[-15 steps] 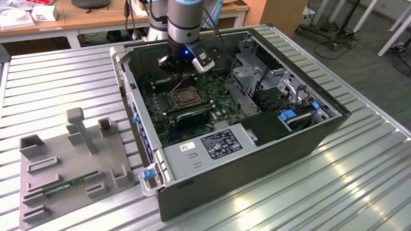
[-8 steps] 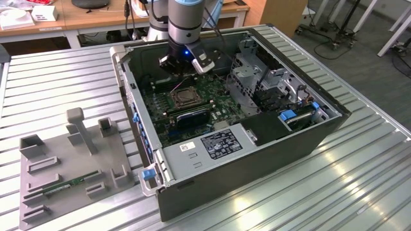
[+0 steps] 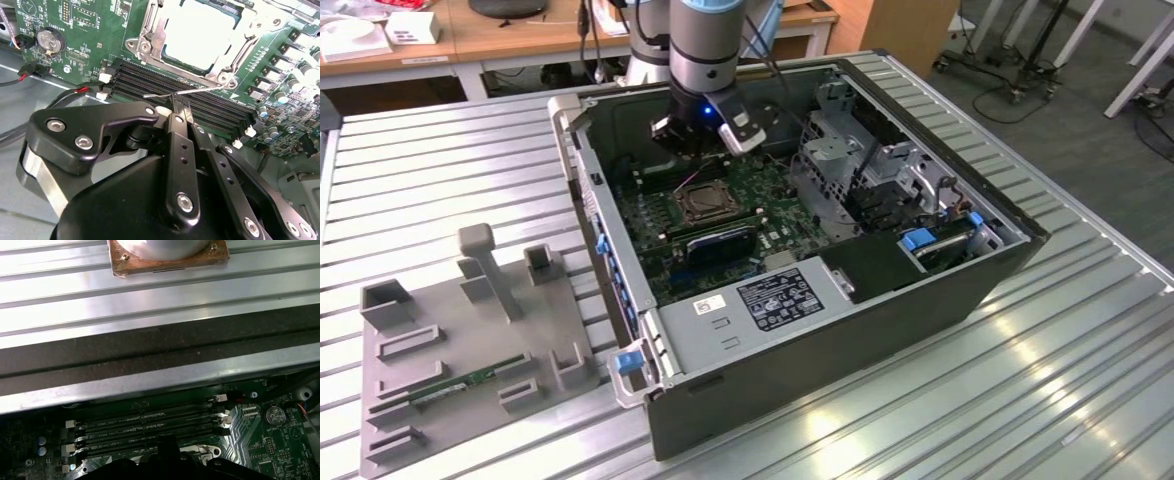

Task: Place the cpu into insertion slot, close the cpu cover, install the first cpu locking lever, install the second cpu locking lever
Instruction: 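Install the first cpu locking lever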

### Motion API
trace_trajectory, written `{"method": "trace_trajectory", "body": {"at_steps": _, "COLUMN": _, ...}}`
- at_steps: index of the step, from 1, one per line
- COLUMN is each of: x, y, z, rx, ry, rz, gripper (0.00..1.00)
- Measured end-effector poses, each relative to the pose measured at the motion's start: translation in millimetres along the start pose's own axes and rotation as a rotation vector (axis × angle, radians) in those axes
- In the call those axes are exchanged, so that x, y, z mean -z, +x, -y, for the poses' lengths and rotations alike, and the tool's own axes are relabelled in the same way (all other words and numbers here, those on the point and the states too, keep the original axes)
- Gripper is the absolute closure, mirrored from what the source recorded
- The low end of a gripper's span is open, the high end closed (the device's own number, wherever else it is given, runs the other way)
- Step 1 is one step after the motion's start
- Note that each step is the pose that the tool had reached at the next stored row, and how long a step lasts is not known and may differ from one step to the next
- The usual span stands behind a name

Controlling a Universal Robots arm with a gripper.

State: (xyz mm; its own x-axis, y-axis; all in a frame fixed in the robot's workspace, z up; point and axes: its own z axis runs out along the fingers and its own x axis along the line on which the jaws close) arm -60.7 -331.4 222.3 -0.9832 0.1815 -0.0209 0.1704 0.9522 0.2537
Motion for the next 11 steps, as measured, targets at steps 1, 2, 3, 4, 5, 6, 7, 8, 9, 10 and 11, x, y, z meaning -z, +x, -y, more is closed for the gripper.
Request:
{"method": "trace_trajectory", "body": {"at_steps": 1, "x": -0.5, "y": 0.0, "z": 0.1, "rx": 0.000, "ry": -0.0007, "rz": -0.0001, "gripper": 0.89}}
{"method": "trace_trajectory", "body": {"at_steps": 2, "x": -1.0, "y": 0.1, "z": 0.2, "rx": 0.000, "ry": -0.0013, "rz": -0.0002, "gripper": 0.89}}
{"method": "trace_trajectory", "body": {"at_steps": 3, "x": -1.6, "y": 0.1, "z": 0.4, "rx": 0.000, "ry": -0.0019, "rz": -0.0003, "gripper": 0.89}}
{"method": "trace_trajectory", "body": {"at_steps": 4, "x": -2.0, "y": 0.1, "z": 0.5, "rx": 0.000, "ry": -0.0020, "rz": -0.0003, "gripper": 0.89}}
{"method": "trace_trajectory", "body": {"at_steps": 5, "x": -2.4, "y": 0.1, "z": 0.6, "rx": 0.000, "ry": -0.0020, "rz": -0.0003, "gripper": 0.89}}
{"method": "trace_trajectory", "body": {"at_steps": 6, "x": -2.6, "y": 0.1, "z": 0.7, "rx": -0.001, "ry": -0.0018, "rz": -0.0004, "gripper": 0.89}}
{"method": "trace_trajectory", "body": {"at_steps": 7, "x": -2.9, "y": 0.1, "z": 0.8, "rx": -0.001, "ry": -0.0018, "rz": -0.0003, "gripper": 0.89}}
{"method": "trace_trajectory", "body": {"at_steps": 8, "x": -3.3, "y": 0.0, "z": 0.8, "rx": -0.002, "ry": -0.0020, "rz": 0.0000, "gripper": 0.89}}
{"method": "trace_trajectory", "body": {"at_steps": 9, "x": -3.6, "y": -0.2, "z": 0.9, "rx": -0.003, "ry": -0.0019, "rz": 0.0003, "gripper": 0.89}}
{"method": "trace_trajectory", "body": {"at_steps": 10, "x": -4.1, "y": -0.4, "z": 1.0, "rx": -0.004, "ry": -0.0019, "rz": 0.0006, "gripper": 0.89}}
{"method": "trace_trajectory", "body": {"at_steps": 11, "x": -4.5, "y": -0.6, "z": 1.1, "rx": -0.006, "ry": -0.0019, "rz": 0.0010, "gripper": 0.89}}
